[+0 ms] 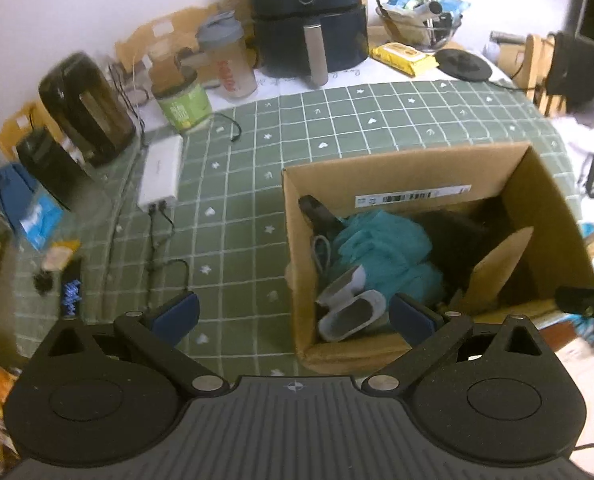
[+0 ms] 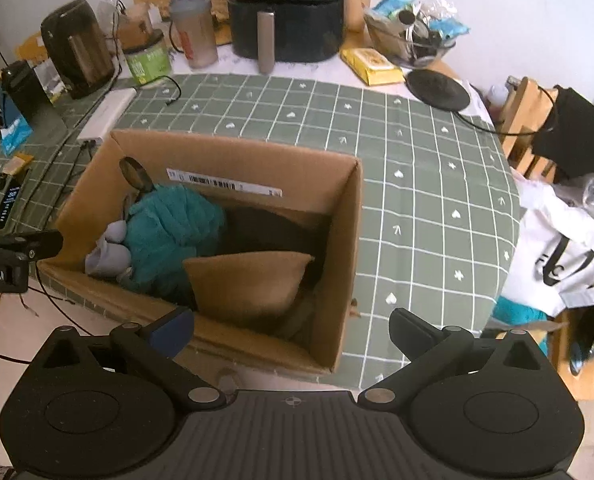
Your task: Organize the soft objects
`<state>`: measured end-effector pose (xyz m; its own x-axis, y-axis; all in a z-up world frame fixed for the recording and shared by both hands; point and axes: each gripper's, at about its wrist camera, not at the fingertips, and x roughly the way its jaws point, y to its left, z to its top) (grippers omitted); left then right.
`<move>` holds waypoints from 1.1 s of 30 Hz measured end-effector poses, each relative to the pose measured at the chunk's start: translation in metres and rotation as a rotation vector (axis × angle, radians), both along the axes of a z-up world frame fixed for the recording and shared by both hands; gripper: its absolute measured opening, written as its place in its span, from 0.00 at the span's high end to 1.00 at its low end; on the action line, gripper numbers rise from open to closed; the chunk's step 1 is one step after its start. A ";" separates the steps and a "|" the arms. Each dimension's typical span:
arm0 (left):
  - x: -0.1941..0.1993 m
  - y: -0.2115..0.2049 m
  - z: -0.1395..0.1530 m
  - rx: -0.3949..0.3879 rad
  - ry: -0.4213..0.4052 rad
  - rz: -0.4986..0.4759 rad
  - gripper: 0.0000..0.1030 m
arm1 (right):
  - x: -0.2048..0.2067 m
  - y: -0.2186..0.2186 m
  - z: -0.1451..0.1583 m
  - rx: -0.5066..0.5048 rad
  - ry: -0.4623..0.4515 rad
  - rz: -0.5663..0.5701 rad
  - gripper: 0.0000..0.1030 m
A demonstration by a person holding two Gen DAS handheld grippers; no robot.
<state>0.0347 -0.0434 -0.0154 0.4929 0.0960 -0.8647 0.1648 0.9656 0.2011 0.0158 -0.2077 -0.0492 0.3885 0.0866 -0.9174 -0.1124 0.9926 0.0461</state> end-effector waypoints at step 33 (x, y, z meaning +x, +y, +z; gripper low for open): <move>0.001 0.007 -0.024 -0.158 0.294 0.024 0.00 | 0.001 0.006 -0.015 -0.041 0.207 -0.048 0.00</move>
